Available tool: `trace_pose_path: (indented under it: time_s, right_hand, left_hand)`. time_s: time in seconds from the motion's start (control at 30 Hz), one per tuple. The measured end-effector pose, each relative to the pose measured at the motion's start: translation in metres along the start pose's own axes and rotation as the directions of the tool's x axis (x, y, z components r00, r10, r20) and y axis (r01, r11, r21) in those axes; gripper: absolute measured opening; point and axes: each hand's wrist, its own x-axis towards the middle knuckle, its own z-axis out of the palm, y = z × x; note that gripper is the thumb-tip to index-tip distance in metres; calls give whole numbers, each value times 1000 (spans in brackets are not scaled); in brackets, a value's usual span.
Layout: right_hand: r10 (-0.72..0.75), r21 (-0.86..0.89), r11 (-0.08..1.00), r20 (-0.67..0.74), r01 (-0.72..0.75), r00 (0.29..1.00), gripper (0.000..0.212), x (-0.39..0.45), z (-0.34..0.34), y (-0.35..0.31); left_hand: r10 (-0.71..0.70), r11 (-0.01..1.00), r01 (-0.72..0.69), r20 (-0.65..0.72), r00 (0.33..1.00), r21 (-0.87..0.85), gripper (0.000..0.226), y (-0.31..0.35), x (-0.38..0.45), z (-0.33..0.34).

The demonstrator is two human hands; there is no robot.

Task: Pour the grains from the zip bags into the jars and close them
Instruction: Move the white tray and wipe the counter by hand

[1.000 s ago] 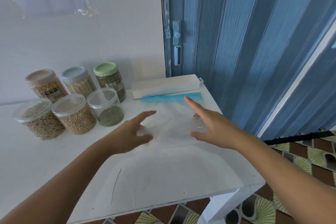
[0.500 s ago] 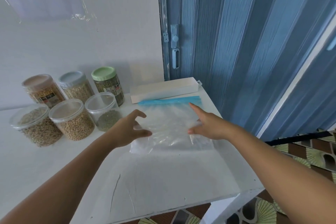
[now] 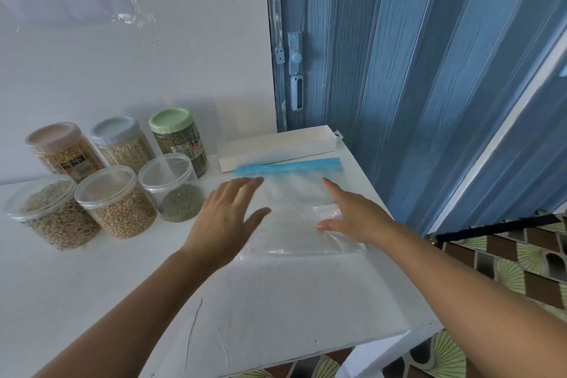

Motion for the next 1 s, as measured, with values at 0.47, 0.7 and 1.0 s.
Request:
trace_pose_path:
  time_s: [0.47,0.7,1.0]
  right_hand:
    - [-335,-412,861,-21,297,942,73,-15,31,-22]
    - [-212,-266,934,123,237,970,83,-8,33,-10]
    - [-205,-279,931,129,234,970,84,-7,38,-7]
  left_hand:
    - [68,984,-150,581,811,95,74,-16,1,51]
    - [69,991,-121,581,811,52,77,-25,5,57]
    - [69,993,-112,594,802,35,78,-27,6,58]
